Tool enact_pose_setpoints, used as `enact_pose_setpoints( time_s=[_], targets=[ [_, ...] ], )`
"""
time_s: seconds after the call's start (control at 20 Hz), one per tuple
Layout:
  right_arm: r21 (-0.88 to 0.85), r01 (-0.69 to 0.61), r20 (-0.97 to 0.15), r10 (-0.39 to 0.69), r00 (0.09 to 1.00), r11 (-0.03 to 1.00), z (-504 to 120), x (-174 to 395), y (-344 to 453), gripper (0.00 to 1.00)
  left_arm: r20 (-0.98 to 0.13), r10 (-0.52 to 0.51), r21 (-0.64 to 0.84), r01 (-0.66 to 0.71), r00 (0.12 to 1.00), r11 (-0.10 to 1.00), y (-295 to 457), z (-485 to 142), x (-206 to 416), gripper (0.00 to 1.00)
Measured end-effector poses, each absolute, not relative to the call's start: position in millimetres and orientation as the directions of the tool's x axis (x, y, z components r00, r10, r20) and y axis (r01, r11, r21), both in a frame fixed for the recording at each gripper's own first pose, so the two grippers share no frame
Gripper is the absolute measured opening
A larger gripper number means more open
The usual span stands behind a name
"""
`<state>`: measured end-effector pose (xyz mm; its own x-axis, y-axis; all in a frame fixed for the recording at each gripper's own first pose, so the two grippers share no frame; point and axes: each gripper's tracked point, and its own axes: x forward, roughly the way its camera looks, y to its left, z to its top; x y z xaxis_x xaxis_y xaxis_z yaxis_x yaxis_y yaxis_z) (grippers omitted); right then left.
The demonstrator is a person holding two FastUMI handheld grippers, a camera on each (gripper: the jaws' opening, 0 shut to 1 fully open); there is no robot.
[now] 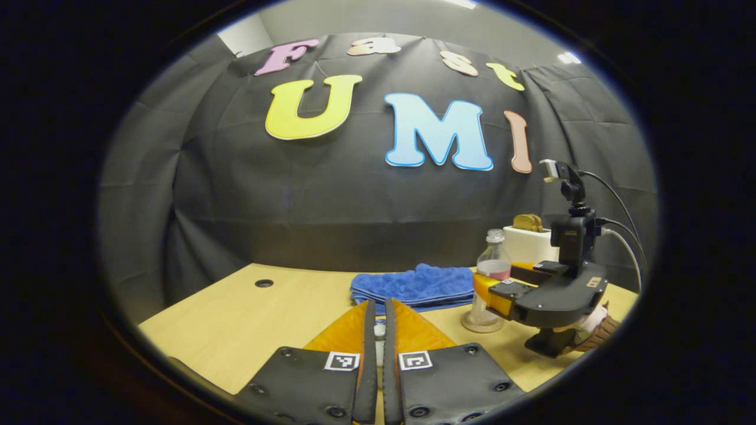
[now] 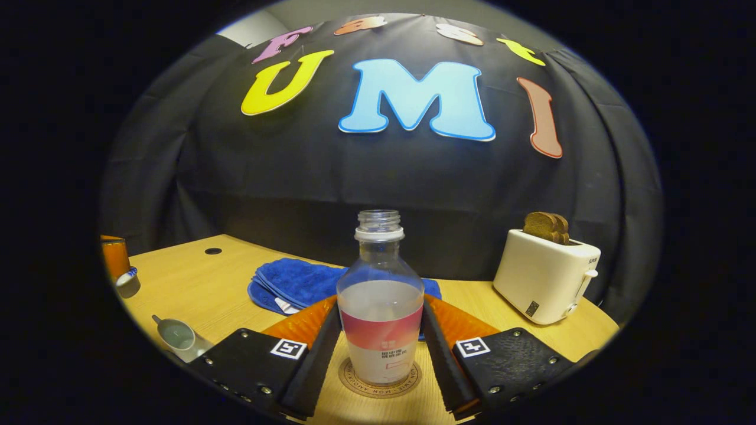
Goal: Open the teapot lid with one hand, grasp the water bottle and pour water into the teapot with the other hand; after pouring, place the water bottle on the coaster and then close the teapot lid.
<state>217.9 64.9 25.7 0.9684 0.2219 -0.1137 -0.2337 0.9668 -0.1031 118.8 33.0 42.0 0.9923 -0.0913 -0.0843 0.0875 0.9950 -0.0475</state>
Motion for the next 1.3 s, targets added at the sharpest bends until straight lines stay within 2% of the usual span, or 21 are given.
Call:
enact_pose_setpoints(
  time_s=[0.25,0.3,0.4,0.9,1.0,1.3],
  targets=[
    [-0.115,-0.236,-0.118,0.223,0.968,0.965,20.2,217.5,63.3,0.78,-0.084,-0.097,-0.055,0.093,0.992,0.994,31.2,41.1,119.1,0.11],
    [-0.110,-0.240,-0.116,0.227,0.967,0.965,20.0,215.8,63.3,0.82,-0.086,-0.097,-0.056,0.093,0.992,0.994,30.4,40.1,119.5,0.11],
    [-0.101,-0.228,-0.106,0.217,0.970,0.968,21.1,216.9,59.6,0.98,-0.087,-0.099,-0.059,0.094,0.991,0.994,30.3,38.7,120.9,0.10],
    [-0.062,-0.168,0.068,0.172,0.983,0.984,65.4,200.2,34.2,0.98,-0.095,-0.149,-0.134,0.135,0.984,0.982,16.9,23.8,130.0,0.09],
    [-0.069,-0.149,0.104,0.156,0.982,0.986,72.1,197.0,30.1,0.98,-0.095,-0.159,-0.148,0.144,0.983,0.978,12.8,18.5,134.9,0.11],
    [-0.019,-0.164,0.113,0.165,0.980,0.986,74.3,194.6,27.1,0.97,-0.122,-0.150,-0.154,0.131,0.981,0.979,10.6,-2.0,143.3,0.11]
  ],
)
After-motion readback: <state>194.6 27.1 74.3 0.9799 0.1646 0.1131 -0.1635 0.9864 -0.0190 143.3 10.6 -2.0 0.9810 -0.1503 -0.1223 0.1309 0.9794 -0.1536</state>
